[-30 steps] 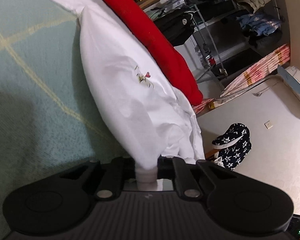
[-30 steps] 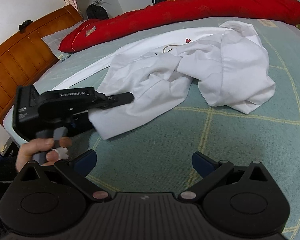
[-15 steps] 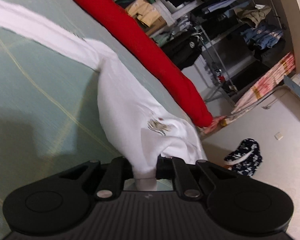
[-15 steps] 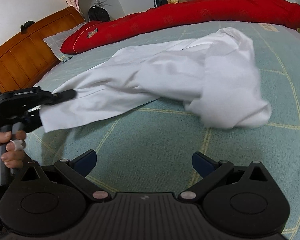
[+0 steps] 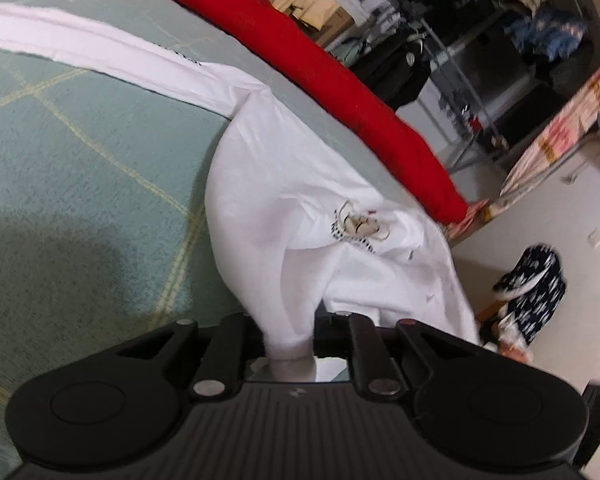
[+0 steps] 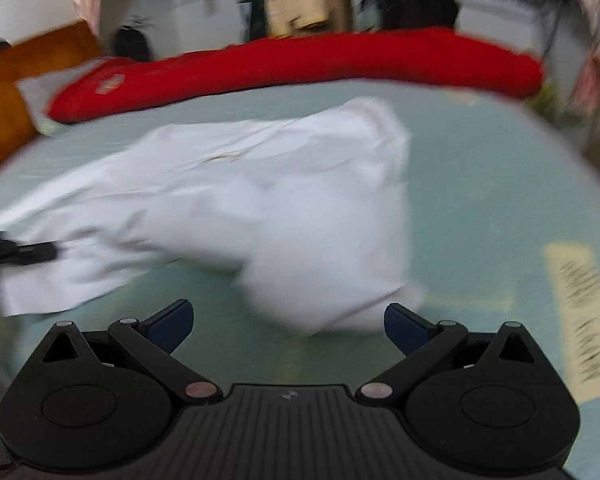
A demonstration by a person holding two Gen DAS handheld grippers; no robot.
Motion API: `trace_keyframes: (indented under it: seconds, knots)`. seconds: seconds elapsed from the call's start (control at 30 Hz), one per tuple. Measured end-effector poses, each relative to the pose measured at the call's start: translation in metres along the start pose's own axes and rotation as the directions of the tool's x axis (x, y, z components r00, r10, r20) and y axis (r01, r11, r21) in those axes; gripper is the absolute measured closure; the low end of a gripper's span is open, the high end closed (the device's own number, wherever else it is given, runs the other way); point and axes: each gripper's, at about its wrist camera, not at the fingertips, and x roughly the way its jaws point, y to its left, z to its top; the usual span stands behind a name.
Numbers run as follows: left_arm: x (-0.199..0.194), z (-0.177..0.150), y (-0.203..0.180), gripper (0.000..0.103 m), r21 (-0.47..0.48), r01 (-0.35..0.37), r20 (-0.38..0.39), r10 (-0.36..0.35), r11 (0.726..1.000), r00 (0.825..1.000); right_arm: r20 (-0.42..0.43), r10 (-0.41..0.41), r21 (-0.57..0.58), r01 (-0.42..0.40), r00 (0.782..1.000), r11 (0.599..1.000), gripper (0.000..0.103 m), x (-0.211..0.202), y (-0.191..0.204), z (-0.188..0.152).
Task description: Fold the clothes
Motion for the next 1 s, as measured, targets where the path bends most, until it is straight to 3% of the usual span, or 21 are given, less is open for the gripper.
trace_keyframes:
  seconds: [0.03, 0.07, 0.1, 0.27, 0.47, 0.6, 0.7, 0.83, 1.0]
  knots:
    - [0.000, 0.000, -0.002, 0.075, 0.015, -0.019, -0.014, 0.019, 1.000, 1.000, 0.002, -0.011, -0.004, 0.011, 1.000, 1.000, 0.000, 0.005, -0.001, 0.003]
    - [-0.001, 0.002, -0.004, 0.063, 0.030, -0.049, -0.026, 0.050, 0.998, 0.998, 0.002, -0.016, -0.005, 0.016, 1.000, 1.000, 0.000, 0.010, -0.002, 0.007]
    - [-0.003, 0.003, -0.005, 0.059, 0.047, -0.064, -0.032, 0.066, 0.997, 0.997, -0.001, -0.029, -0.009, 0.029, 1.000, 1.000, 0.000, 0.016, -0.002, 0.009]
    - [-0.023, 0.005, -0.012, 0.051, 0.154, -0.151, -0.046, 0.160, 0.976, 0.986, -0.023, -0.149, -0.051, 0.148, 0.989, 0.988, 0.000, 0.033, 0.000, 0.011]
    - [-0.044, 0.005, -0.040, 0.048, 0.333, -0.255, 0.002, 0.270, 0.908, 0.963, 0.000, -0.290, -0.066, 0.290, 0.957, 0.955, 0.000, 0.019, -0.016, 0.012]
    - [-0.049, 0.002, -0.070, 0.041, 0.383, -0.201, 0.028, 0.207, 0.902, 0.978, 0.009, -0.381, -0.033, 0.381, 0.924, 0.924, 0.000, 0.016, -0.036, 0.015]
    - [-0.039, -0.005, -0.094, 0.039, 0.459, -0.137, -0.004, 0.157, 0.878, 0.988, -0.005, -0.383, -0.034, 0.382, 0.924, 0.923, 0.000, 0.023, -0.047, 0.018]
    - [-0.023, -0.014, -0.115, 0.036, 0.517, -0.091, -0.049, 0.136, 0.851, 0.989, -0.005, -0.409, -0.092, 0.407, 0.913, 0.909, 0.000, 0.029, -0.055, 0.021]
    - [-0.008, -0.021, -0.123, 0.036, 0.517, -0.062, -0.086, 0.124, 0.854, 0.989, 0.001, -0.475, -0.136, 0.470, 0.880, 0.872, 0.000, 0.036, -0.073, 0.034]
